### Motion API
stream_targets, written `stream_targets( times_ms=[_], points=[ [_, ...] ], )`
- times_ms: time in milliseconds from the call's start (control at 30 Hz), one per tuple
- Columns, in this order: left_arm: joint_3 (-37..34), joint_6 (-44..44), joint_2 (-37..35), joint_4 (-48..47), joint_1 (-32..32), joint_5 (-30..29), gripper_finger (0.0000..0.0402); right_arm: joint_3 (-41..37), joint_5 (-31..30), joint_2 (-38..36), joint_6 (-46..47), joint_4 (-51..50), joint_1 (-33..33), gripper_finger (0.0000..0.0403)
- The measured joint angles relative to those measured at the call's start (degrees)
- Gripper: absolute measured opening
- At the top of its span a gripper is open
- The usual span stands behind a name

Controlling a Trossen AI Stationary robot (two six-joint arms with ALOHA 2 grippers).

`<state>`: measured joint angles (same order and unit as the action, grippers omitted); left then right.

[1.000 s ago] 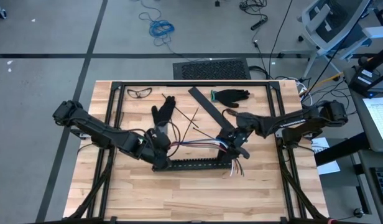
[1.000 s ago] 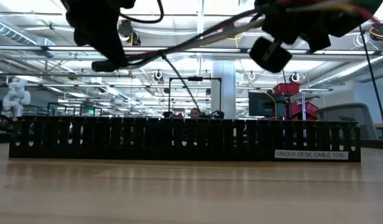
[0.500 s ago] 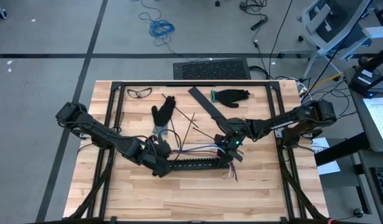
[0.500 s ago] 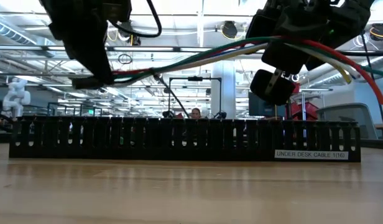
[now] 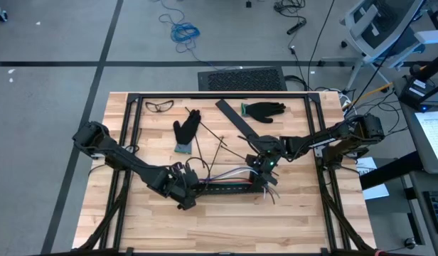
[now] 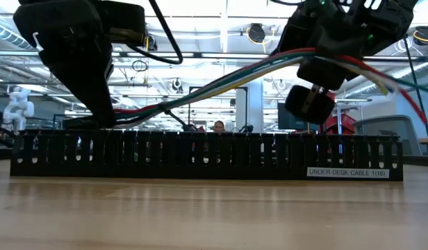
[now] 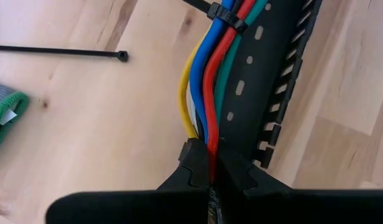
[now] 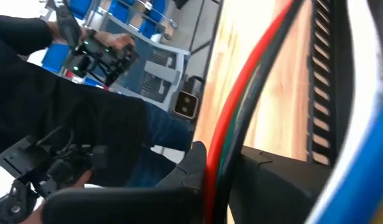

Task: Ziptie cables
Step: Put the ziptied cables in the black cable duct

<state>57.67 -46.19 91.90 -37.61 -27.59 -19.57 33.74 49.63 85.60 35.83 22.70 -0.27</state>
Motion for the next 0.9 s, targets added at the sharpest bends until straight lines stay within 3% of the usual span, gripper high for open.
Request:
stream_targets(
  times_ms=[133,433,800,900],
  points=[
    [0.01,0.0,-0.02,-0.13,0.16,0.03,0.0007,0.02,-0.26,0.0,-2.33,-4.25,-0.02,0.0007],
    [0.38,-3.04,-0.04,0.7,-0.19,2.57,0.0007,0.17,-0.68,0.0,-6.43,-11.78,0.11,0.0005],
    [0.72,-2.8,-0.08,0.85,-1.2,5.12,0.0007,0.18,-0.44,0.0,-7.55,-14.21,0.33,0.0009],
    [0.68,-2.93,-0.07,0.79,-1.2,4.72,0.0026,0.17,-0.38,0.0,-7.8,-14.32,0.33,0.001]
  ],
)
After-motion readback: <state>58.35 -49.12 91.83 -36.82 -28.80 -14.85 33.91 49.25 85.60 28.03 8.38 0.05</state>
